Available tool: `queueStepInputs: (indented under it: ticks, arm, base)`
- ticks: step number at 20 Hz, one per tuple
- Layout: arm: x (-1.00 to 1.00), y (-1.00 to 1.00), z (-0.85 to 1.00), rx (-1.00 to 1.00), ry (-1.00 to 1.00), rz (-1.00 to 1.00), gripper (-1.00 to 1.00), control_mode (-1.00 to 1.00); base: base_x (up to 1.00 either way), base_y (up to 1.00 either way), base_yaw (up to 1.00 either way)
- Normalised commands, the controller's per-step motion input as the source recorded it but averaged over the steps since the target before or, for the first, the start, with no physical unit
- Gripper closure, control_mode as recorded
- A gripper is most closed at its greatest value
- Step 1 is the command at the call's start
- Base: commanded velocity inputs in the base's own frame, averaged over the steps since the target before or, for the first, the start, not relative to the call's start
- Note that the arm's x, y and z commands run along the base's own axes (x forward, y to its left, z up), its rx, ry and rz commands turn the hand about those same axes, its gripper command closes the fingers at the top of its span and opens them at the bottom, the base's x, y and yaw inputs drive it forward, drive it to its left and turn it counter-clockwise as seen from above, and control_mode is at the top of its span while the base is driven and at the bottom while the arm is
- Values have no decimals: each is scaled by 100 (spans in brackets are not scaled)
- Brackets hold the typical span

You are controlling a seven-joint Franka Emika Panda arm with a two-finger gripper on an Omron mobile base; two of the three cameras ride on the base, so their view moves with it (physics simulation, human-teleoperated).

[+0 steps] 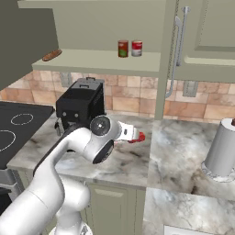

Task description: Pick the cans from the counter and place them in their designated side in the cabinet.

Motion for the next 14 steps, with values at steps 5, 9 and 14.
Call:
queueStepInputs:
  ticks: [5, 9, 14]
  arm:
    - [-11, 9, 43, 0, -6, 0, 100, -100]
    - [-22, 2, 38, 0, 0, 0, 100, -100]
    - [-24, 9, 37, 0, 0, 0, 100, -100]
  base:
    - [0, 0, 0]
    - [0, 0, 0]
    - [0, 0, 0]
